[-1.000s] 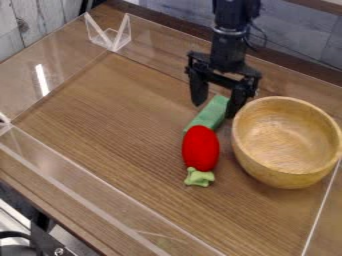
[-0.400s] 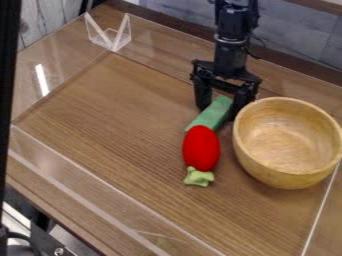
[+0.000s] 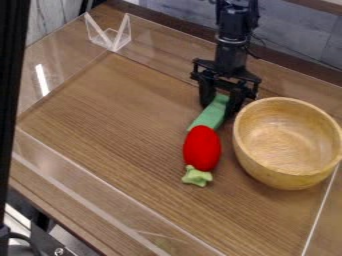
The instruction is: Put the green stick in the brown bowl
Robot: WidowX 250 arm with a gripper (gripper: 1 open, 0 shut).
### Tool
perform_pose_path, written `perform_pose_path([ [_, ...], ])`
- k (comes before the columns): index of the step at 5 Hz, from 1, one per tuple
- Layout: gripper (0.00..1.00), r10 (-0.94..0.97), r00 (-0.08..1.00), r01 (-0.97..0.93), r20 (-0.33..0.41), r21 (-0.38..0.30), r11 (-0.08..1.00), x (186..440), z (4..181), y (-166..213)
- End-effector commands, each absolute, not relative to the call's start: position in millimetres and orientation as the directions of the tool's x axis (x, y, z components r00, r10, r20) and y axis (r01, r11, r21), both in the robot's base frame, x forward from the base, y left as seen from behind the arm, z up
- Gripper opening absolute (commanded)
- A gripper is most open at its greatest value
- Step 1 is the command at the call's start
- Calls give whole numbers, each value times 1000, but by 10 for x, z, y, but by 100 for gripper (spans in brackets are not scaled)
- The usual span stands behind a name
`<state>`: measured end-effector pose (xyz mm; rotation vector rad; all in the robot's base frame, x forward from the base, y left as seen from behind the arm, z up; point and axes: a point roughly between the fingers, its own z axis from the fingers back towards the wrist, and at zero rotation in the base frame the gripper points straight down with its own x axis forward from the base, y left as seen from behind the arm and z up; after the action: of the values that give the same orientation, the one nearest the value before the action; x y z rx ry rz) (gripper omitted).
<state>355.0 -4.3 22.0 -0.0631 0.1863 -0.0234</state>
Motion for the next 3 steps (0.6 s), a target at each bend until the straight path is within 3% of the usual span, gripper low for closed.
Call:
perform_pose_path([
  [1, 0, -37, 989, 28, -144, -68, 997, 3660, 299, 7],
  [3, 0, -45, 988, 34, -147, -75, 997, 3694, 254, 23],
])
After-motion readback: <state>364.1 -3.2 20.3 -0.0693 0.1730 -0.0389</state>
